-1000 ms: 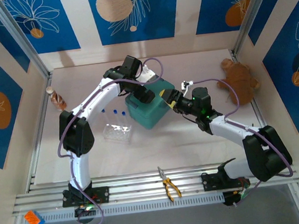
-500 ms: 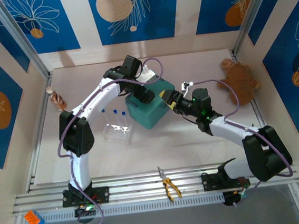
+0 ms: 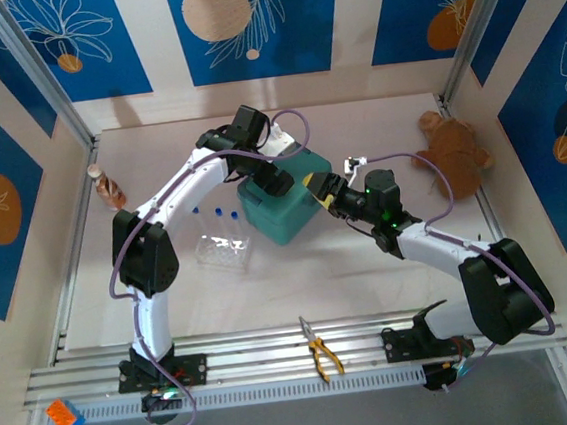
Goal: Organize the chemistry lab equipment
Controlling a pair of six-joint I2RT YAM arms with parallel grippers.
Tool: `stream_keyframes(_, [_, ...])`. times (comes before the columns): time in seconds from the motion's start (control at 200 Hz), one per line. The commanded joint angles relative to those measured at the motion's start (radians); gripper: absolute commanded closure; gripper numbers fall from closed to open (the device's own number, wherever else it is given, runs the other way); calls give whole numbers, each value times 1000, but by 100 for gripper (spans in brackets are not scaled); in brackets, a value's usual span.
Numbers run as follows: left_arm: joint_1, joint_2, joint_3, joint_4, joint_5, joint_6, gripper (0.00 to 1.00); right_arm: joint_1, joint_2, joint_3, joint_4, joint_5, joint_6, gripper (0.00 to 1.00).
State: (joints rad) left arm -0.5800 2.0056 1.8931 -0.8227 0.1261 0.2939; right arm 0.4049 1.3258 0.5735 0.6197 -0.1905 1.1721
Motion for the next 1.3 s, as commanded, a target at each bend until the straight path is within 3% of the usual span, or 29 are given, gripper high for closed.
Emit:
stream_keyframes(0.0, [2, 38, -28, -125, -23, -3, 7, 8, 13, -12, -33, -6, 1, 30])
stream_keyframes(0.495, [1, 46, -23, -127, -20, -3, 7, 8, 13, -43, -26, -1, 12, 30])
stream_keyframes(1.296, [1, 40, -30, -127, -16, -10, 7, 17, 165, 18, 74, -17, 39, 30])
